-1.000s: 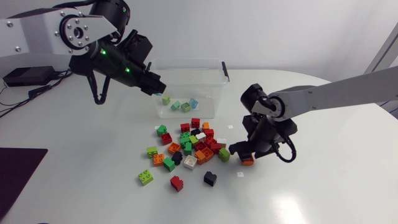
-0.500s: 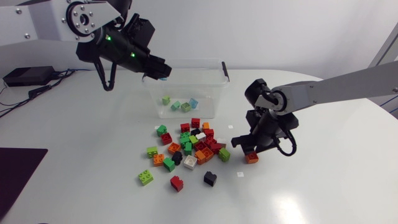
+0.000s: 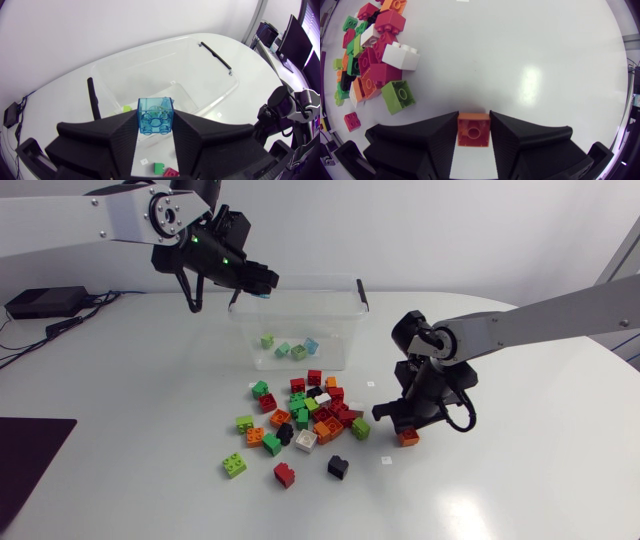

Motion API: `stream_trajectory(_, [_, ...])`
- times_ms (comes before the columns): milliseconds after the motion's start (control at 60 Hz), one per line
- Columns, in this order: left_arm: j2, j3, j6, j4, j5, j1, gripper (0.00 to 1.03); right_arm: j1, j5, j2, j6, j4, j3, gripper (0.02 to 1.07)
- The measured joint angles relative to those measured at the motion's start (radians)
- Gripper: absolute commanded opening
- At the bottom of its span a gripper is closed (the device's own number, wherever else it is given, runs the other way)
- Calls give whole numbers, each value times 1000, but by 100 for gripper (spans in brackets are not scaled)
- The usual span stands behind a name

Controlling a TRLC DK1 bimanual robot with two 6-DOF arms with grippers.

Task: Place the duplo bricks in the container

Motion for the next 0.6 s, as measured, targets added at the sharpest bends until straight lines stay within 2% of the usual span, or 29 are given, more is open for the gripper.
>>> stream_trajectory(67, [19,17,-3,15,0,4,77,0,0,-13,-3,-12,-1,29])
stream_trajectory(100, [26,21,-3,24,0,6,88,0,0,-23,-4,-18,-1,29])
stream_trajectory(150, [31,23,-3,42,0,8,96,2,0,-39,-7,-24,-1,29])
stream_trajectory(400, [28,19,3,69,4,23,97,13,0,-109,-22,-94,44,29])
stream_trajectory(600, [-87,-97,110,46,11,35,97,31,0,-159,-30,-123,167,29])
